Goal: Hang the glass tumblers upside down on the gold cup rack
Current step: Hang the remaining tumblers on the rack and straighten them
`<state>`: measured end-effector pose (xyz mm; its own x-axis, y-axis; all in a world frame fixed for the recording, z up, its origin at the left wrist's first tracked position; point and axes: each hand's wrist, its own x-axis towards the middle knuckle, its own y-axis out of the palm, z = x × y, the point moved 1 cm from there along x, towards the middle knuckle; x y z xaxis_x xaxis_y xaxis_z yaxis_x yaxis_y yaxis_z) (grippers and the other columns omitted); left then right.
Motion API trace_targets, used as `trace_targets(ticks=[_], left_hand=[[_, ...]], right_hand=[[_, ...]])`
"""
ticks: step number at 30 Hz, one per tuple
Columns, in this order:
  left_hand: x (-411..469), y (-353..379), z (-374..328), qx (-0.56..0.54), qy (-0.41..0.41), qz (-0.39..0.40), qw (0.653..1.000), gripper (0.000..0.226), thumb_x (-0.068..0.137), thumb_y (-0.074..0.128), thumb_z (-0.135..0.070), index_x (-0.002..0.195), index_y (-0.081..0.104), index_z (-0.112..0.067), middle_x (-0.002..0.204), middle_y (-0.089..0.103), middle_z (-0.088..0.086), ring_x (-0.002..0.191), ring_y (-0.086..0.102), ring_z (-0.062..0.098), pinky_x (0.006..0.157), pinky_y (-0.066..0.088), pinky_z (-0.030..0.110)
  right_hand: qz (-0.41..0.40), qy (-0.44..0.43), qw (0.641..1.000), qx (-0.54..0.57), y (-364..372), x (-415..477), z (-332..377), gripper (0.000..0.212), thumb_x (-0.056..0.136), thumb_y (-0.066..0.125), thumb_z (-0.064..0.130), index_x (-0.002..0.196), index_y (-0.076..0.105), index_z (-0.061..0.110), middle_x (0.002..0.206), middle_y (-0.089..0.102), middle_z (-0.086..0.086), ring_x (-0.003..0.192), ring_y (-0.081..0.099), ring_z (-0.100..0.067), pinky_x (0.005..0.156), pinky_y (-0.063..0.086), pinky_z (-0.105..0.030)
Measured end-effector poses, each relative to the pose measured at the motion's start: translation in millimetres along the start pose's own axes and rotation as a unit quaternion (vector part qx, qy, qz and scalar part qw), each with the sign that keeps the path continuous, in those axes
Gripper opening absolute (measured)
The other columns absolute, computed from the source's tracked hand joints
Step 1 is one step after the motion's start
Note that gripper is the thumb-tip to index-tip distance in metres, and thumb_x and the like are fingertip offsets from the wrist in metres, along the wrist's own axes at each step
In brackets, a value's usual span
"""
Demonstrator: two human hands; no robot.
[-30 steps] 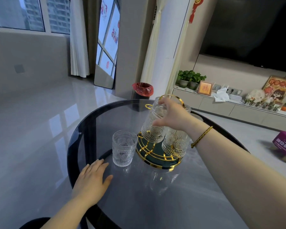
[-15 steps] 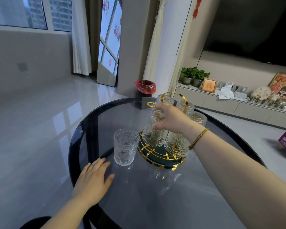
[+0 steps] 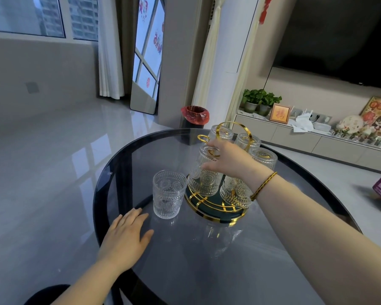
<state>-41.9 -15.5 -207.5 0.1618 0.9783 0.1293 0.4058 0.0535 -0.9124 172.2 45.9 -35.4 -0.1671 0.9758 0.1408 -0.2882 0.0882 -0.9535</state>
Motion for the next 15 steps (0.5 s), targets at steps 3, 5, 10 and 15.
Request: trace_targets(ticks=[3, 5, 10, 15], left_hand=[[-0.6, -1.4, -0.7, -0.002, 0.0, 0.002, 1.0, 0.05, 0.092, 0.03, -0.043, 0.137, 0.021, -0.024, 0.152, 0.016, -0.003, 0.139, 0.01, 0.009, 0.114, 0.001, 0.028], [-0.1, -2.3, -1.0, -0.009, 0.0, 0.01, 1.0, 0.05, 0.092, 0.032, -0.043, 0.137, 0.021, -0.023, 0.151, 0.017, -0.002, 0.139, 0.01, 0.01, 0.114, 0.001, 0.028], [5.3, -12.1, -5.0, -0.123, -0.038, -0.007, 0.992, 0.054, 0.087, 0.05, -0.037, 0.133, 0.031, -0.018, 0.143, 0.037, 0.004, 0.127, 0.036, 0.023, 0.111, 0.023, 0.036], [15.6, -9.6, -13.3, -0.234, -0.049, -0.008, 0.971, 0.066, 0.081, 0.061, -0.032, 0.136, 0.025, -0.02, 0.146, 0.032, 0.004, 0.131, 0.032, 0.02, 0.106, 0.027, 0.033]], right_hand=[[-0.097, -0.043, 0.994, -0.022, 0.5, -6.1, 1.7, 0.063, 0.075, 0.064, 0.034, 0.129, 0.039, 0.013, 0.137, 0.045, -0.01, 0.13, 0.031, -0.026, 0.106, 0.027, -0.038], [-0.198, -0.103, 0.975, 0.0, 0.3, -16.9, 8.0, 0.052, 0.076, 0.064, 0.027, 0.122, 0.047, 0.008, 0.129, 0.053, -0.012, 0.129, 0.034, -0.028, 0.107, 0.025, -0.035], [-0.277, -0.206, 0.936, 0.074, 31.5, -57.8, 23.2, 0.022, 0.071, 0.065, 0.011, 0.091, 0.062, 0.001, 0.087, 0.069, -0.016, 0.088, 0.061, -0.029, 0.084, 0.04, -0.023], [-0.194, -0.168, 0.954, 0.157, 107.2, -85.2, 23.8, 0.021, 0.069, 0.066, 0.011, 0.087, 0.064, 0.001, 0.084, 0.07, -0.015, 0.083, 0.058, -0.019, 0.078, 0.041, -0.025]])
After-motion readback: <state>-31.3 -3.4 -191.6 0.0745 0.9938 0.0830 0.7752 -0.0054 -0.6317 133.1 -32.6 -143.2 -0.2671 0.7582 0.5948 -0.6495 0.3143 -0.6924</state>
